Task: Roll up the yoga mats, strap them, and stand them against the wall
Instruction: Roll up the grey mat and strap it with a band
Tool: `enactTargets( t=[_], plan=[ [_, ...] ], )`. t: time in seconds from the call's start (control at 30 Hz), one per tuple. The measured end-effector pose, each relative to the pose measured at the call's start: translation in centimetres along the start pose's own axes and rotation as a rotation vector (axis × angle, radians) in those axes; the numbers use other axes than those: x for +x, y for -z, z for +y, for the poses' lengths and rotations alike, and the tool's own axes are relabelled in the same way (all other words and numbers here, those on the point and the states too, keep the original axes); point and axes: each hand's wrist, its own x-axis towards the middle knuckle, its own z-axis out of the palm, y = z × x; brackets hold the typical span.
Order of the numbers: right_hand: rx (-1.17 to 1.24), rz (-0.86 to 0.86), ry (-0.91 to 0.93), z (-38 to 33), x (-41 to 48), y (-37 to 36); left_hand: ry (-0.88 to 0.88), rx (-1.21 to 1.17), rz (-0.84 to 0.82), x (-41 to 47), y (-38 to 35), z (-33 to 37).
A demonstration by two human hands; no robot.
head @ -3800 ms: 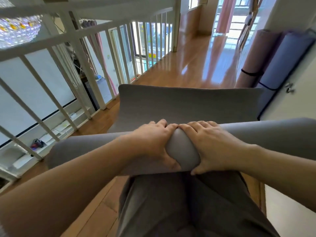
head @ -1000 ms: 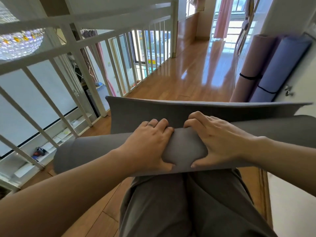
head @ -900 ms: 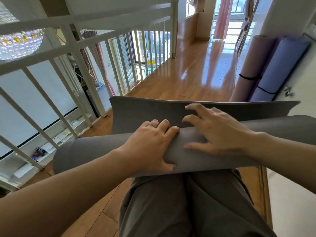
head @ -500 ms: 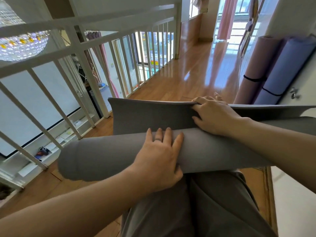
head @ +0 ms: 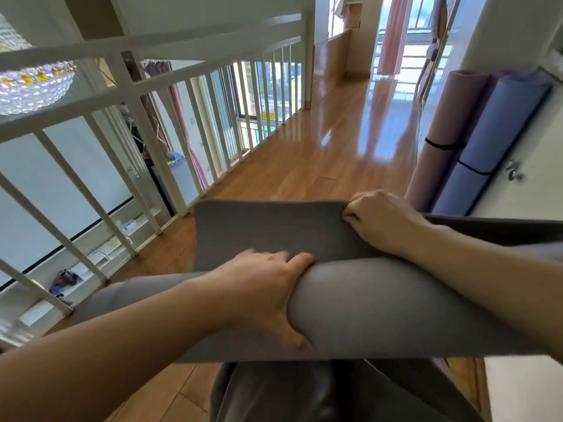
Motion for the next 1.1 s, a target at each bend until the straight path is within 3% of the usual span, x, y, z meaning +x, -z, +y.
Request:
enactTargets(
  t=[0.1, 0.3, 0.5, 0.63, 0.77, 1.0, 1.1],
  plan=[
    [0.028, -0.024, -0.048, 0.2, -0.6, -1.6, -0.048, -0.053, 0.005, 0.2, -0.3, -0.1],
    [0.060, 0.032, -0.048, 0.5, -0.5, -1.3, -0.049, 0.110, 0.064, 0.7, -0.4, -0.9],
    [0.167, -0.013, -0.068, 0.6, -1.2, -0.3, -0.021, -0.010, 0.117, 0.7, -1.0, -1.5],
    [0.202, -0.279, -0.141, -0.3, -1.9, 0.9, 0.030, 0.066, 0.205, 0.9, -1.2, -1.4],
    [0.044, -0.438, -0.035, -0.5, -3.1, 1.8, 0.068, 0.111, 0.257, 2.0, -1.6, -1.5],
    [0.090, -0.290, 0.058, 0.7, -4.0, 1.1, 0.081, 0.182, 0.230, 2.9, -1.7, -1.9],
    [0.143, -0.186, 0.054, 1.0, -4.2, 0.5, 0.003, 0.264, 0.368, 3.2, -0.7, -1.5]
  ],
)
